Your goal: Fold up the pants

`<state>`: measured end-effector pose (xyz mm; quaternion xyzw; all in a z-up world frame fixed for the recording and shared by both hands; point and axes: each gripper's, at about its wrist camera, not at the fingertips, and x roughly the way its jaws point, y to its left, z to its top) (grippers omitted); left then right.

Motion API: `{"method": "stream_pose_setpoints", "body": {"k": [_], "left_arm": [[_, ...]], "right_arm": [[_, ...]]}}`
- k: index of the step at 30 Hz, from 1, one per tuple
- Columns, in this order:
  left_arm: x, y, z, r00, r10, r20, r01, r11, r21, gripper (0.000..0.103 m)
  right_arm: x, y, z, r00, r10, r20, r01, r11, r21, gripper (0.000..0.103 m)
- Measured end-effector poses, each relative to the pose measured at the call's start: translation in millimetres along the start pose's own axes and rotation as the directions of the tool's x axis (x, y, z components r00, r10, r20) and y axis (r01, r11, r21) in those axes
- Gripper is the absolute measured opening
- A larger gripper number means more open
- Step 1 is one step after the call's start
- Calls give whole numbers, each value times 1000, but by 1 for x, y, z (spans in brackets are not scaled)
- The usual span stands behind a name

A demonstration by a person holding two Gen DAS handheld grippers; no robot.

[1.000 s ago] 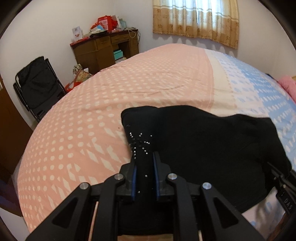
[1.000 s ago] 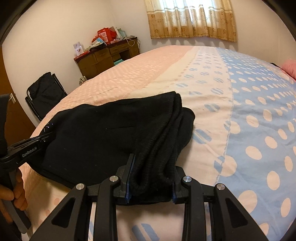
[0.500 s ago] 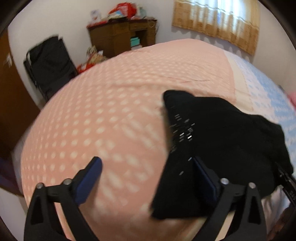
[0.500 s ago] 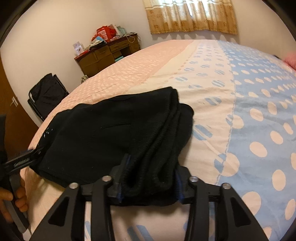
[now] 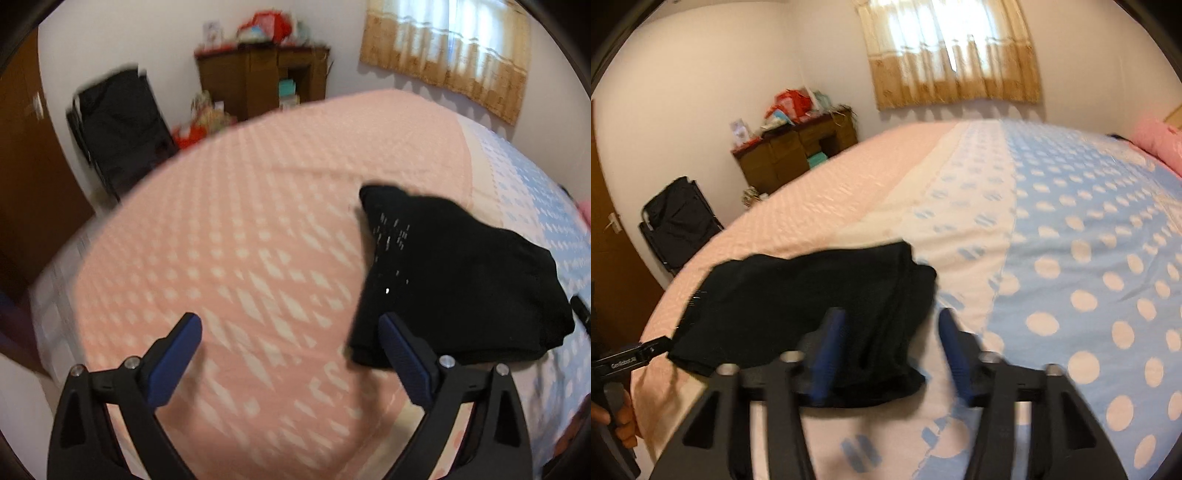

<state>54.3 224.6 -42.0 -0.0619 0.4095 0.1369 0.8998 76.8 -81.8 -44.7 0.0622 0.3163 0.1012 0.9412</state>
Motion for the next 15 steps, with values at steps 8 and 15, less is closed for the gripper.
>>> {"method": "stream_pose_setpoints", "body": {"k": [8, 15], "left_arm": [[16, 1, 11, 1000, 18, 20, -18, 1000, 4, 87], [28, 11, 2, 998, 41, -41, -43, 998, -50, 82]], "right_arm": [[35, 88, 15, 952, 282, -116, -296, 947, -128, 20], [109, 191, 7, 869, 391, -303, -459, 865, -202, 20]]}}
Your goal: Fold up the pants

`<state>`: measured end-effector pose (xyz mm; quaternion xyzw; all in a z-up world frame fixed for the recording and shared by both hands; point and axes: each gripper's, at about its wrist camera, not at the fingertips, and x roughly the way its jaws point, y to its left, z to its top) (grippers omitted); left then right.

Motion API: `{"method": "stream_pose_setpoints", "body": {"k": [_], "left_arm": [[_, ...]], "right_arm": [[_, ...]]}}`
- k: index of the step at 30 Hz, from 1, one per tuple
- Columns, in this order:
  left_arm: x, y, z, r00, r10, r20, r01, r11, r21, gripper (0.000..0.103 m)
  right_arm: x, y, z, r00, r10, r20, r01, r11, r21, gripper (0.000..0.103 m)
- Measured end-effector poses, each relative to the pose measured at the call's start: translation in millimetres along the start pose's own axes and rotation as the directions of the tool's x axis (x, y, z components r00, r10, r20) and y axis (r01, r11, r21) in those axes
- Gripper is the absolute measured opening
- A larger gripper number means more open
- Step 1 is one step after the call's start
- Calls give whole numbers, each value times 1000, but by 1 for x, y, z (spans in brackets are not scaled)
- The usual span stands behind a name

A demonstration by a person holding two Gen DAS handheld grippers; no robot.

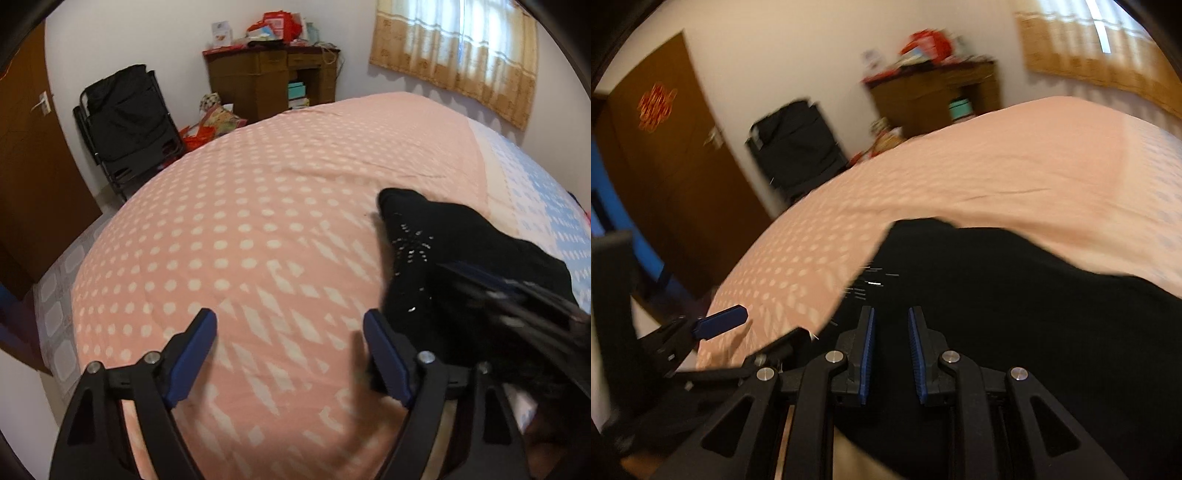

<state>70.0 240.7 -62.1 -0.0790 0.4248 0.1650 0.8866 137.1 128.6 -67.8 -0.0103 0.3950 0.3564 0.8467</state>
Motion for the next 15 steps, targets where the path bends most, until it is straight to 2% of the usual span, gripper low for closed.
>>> {"method": "stream_pose_setpoints", "body": {"k": [3, 7, 10, 13, 15], "left_arm": [[4, 5, -3, 1000, 7, -7, -7, 1000, 12, 83], [2, 17, 2, 1000, 3, 12, -2, 999, -52, 83], [-1, 13, 10, 999, -25, 28, 27, 997, -69, 83], [-9, 2, 17, 996, -63, 68, 67, 996, -58, 83], [-12, -9, 20, 991, -96, 89, 100, 994, -43, 83]], "right_arm": [[32, 3, 5, 997, 5, -75, -3, 1000, 28, 20], [43, -12, 11, 995, 65, -76, -58, 994, 92, 19], [42, -22, 16, 991, 105, -79, -94, 987, 133, 18], [13, -28, 18, 989, 150, -2, -147, 972, 182, 18], [-23, -34, 14, 988, 132, 78, -144, 971, 192, 18]]}}
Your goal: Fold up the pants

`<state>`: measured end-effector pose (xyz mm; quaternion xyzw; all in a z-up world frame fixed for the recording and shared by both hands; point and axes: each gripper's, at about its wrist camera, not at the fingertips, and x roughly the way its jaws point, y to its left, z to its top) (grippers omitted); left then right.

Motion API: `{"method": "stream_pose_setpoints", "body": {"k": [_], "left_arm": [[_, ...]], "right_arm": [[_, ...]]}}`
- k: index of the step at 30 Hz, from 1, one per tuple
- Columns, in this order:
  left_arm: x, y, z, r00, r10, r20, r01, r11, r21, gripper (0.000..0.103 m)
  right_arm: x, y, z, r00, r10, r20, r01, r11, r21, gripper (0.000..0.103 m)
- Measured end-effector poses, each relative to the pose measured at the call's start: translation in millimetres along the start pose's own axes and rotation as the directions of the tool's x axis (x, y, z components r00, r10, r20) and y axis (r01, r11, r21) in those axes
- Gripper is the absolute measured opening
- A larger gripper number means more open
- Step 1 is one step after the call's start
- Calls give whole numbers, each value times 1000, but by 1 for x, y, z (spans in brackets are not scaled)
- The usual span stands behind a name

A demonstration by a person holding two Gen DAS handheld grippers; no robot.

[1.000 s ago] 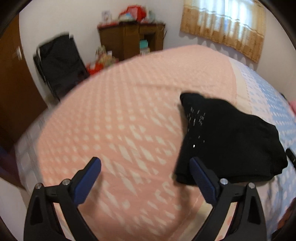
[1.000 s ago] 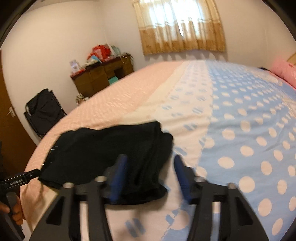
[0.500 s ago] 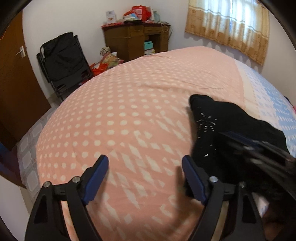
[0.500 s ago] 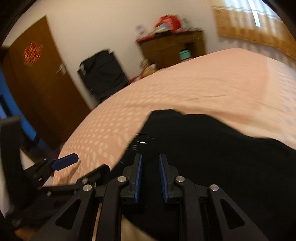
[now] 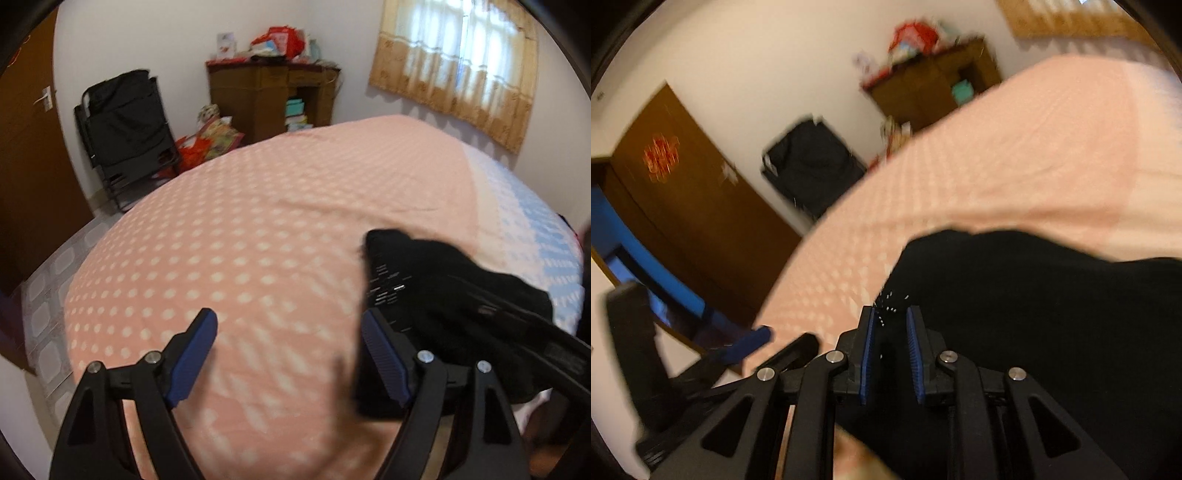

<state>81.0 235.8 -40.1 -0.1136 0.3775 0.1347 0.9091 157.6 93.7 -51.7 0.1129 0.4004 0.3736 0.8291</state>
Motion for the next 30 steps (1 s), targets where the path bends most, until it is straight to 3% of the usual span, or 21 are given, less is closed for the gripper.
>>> {"method": "stream_pose_setpoints", "body": {"k": [3, 5, 10, 13, 20, 22, 23, 26, 27, 30], "left_arm": [[2, -23, 1, 999, -48, 14, 47, 998, 41, 83], [7, -37, -1, 999, -47, 11, 46, 996, 75, 83], [28, -52, -18, 997, 4, -75, 3, 995, 104, 83], [25, -48, -28, 997, 14, -70, -7, 995, 100, 84], [3, -40, -36, 997, 37, -67, -28, 992, 124, 85], [-4, -38, -39, 998, 40, -56, -33, 991, 126, 85], [-8, -39, -40, 998, 43, -48, -37, 991, 131, 85], [-20, -41, -45, 998, 53, -19, -49, 987, 151, 85], [-25, -42, -47, 999, 52, -4, -51, 986, 158, 85], [-45, -46, -52, 996, 56, 73, -69, 981, 182, 86]], "right_arm": [[-54, -4, -14, 985, -152, 80, 156, 987, -42, 18], [-85, -18, -28, 962, -250, 112, 254, 967, -31, 18], [-111, -66, -62, 912, -410, 33, 408, 912, 44, 18], [-120, -85, -75, 941, -335, 53, 324, 934, 148, 18], [-136, -77, -90, 943, -326, 61, 305, 926, 223, 20], [-148, -67, -98, 943, -314, 113, 280, 929, 240, 21], [-152, -61, -104, 940, -317, 127, 281, 929, 240, 25], [-160, -42, -110, 921, -359, 151, 318, 917, 239, 60], [-163, -36, -112, 911, -376, 167, 332, 912, 239, 64], [-172, -20, -116, 888, -409, 210, 368, 906, 210, 64]]}}
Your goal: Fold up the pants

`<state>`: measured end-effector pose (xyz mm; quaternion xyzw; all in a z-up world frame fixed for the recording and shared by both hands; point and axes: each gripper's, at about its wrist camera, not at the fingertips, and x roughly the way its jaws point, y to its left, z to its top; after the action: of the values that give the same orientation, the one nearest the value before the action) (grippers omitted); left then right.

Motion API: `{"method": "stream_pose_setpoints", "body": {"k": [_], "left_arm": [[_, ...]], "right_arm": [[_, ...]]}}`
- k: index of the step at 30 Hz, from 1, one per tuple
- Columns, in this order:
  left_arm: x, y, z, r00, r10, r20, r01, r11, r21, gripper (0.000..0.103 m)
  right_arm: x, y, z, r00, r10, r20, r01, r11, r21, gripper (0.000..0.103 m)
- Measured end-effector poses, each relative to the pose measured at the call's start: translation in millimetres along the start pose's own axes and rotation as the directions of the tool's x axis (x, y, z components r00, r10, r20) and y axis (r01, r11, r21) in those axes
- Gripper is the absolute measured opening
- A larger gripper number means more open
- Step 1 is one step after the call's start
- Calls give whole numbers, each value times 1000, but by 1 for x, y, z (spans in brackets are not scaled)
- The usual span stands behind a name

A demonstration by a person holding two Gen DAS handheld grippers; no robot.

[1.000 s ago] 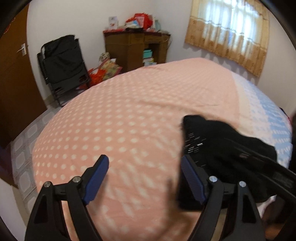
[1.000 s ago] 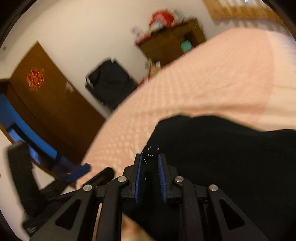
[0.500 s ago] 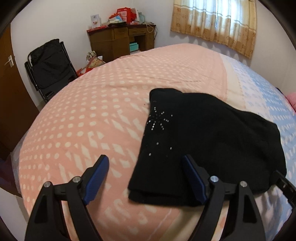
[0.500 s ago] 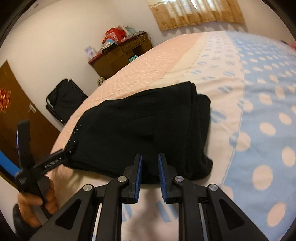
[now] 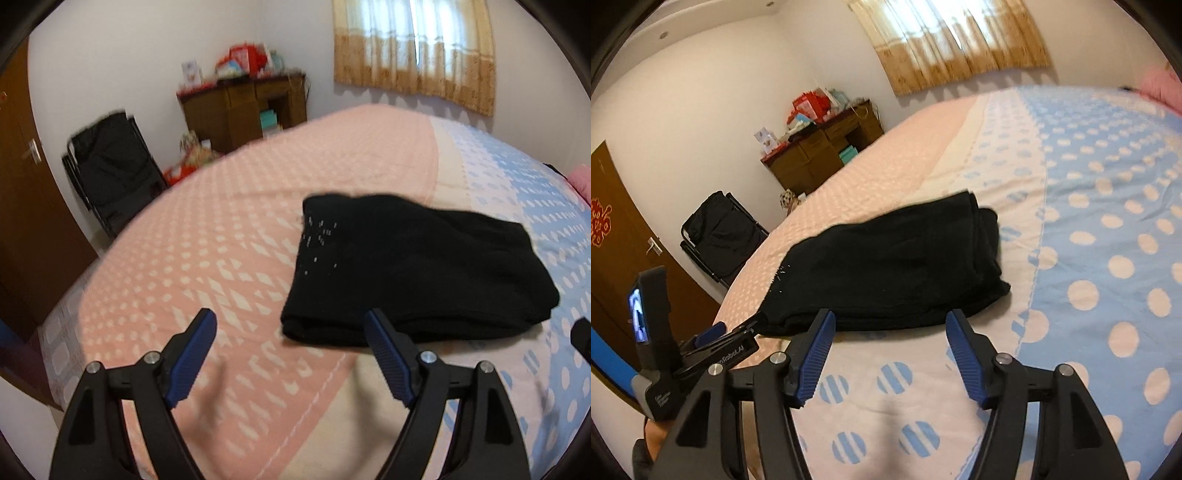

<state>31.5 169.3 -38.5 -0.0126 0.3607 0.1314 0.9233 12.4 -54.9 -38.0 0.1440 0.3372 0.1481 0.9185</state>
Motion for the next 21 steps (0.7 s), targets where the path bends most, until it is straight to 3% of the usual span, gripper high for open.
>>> {"method": "stream_pose_setpoints", "body": {"k": [3, 6, 8, 15, 21], "left_arm": [[-24, -2, -5, 996, 13, 86, -14, 1000, 19, 93], [-46, -2, -9, 988, 19, 152, -24, 999, 29, 95], [-59, -1, -9, 983, 12, 185, -19, 999, 38, 98], [-107, -4, -15, 959, -13, 282, -6, 998, 64, 103], [-133, 0, -23, 952, -52, 300, 39, 998, 47, 103]], "right_arm": [[-13, 12, -4, 997, -68, 41, 70, 996, -61, 64], [-31, 28, -10, 978, -167, 124, 185, 970, -157, 64], [-49, 36, -14, 964, -189, 189, 223, 959, -175, 64], [-108, 54, -21, 924, -167, 343, 230, 962, -151, 66], [-148, 67, -29, 886, -150, 440, 232, 963, -137, 72]]}}
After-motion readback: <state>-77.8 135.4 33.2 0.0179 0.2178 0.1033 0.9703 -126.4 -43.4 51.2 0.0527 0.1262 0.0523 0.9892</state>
